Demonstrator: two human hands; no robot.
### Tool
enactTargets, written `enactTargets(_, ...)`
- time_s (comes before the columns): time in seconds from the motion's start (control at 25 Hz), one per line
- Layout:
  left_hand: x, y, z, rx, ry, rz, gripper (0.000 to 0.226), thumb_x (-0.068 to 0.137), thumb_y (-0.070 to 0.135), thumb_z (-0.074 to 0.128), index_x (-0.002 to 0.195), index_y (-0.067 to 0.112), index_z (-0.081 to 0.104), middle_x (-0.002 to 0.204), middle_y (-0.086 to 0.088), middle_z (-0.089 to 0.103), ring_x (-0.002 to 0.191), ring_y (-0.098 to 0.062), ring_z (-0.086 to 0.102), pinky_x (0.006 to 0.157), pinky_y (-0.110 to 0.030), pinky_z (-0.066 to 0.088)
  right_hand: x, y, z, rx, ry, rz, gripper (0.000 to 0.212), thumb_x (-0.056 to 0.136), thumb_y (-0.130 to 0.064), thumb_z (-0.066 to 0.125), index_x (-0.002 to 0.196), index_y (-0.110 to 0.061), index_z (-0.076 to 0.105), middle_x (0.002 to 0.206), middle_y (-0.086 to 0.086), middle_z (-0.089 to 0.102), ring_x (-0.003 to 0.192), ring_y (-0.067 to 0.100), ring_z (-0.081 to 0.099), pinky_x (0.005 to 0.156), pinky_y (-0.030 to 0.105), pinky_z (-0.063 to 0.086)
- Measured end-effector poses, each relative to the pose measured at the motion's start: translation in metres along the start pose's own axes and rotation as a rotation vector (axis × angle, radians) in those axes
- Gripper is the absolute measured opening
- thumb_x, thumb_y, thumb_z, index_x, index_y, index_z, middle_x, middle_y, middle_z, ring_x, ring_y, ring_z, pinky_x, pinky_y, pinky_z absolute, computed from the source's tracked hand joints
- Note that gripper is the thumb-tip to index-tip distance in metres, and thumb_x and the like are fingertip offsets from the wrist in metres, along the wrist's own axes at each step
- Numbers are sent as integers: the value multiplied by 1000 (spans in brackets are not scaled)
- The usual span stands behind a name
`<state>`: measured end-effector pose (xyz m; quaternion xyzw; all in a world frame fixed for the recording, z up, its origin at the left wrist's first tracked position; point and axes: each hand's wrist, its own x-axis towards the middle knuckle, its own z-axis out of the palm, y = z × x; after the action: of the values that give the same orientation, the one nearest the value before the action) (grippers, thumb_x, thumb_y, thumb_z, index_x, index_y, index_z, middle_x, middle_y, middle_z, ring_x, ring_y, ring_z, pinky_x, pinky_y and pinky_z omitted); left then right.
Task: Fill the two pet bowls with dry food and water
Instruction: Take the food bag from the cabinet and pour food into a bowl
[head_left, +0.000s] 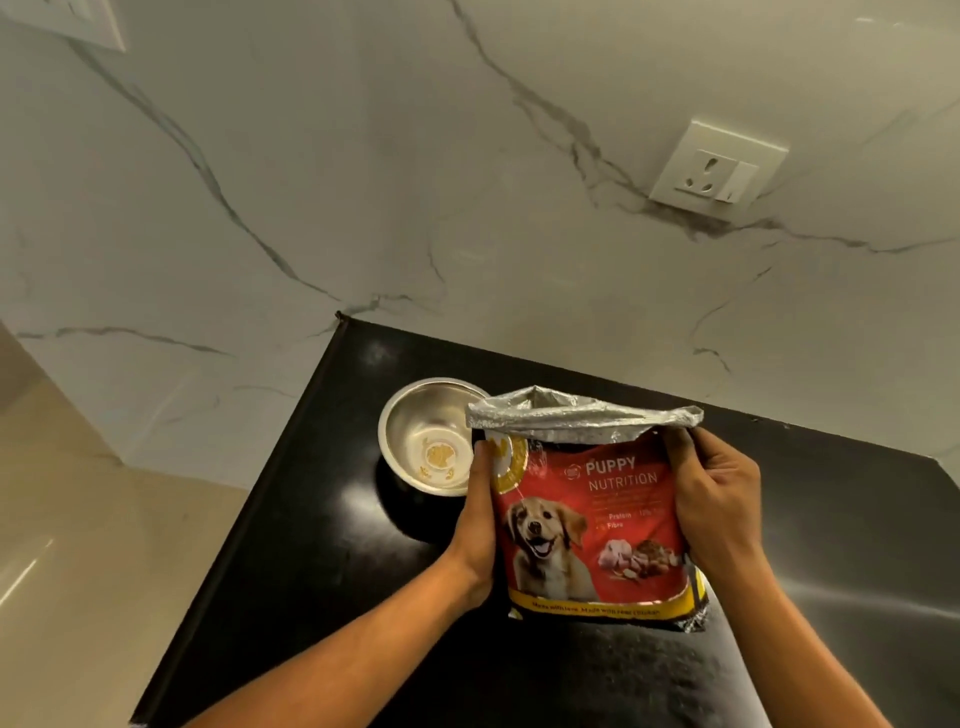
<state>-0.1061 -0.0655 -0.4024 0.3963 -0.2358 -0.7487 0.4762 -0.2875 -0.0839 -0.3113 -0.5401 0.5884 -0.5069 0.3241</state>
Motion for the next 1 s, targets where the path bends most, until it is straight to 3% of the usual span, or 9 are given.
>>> enactTargets(0.16,2,-18,-8,-81,76,-101,91,86,84,20,126,20,71,121,-12,75,114,-28,71,109,-51,45,13,3,6,-106,-86,71,25,98,-25,56,81,-13,70,62,5,70,53,18,67,47,29,56)
enactTargets(0.32,10,-21,-16,-148,98,-154,93,81,88,24,122,21,74,120,-13,75,115,-31,71,112,-55,41,25,5,20,-214,-143,118,33,97,-32,58,85,-2,68,73,24,70,64,38,71,60,48,59)
enactTargets(1.0,25,-30,-12,-392,77,-219,101,73,96,29,118,20,77,123,-18,73,118,-37,68,111,-59,43,61,-22,49,-514,-260,126,49,95,-48,56,85,-3,70,69,13,73,63,30,73,67,53,61)
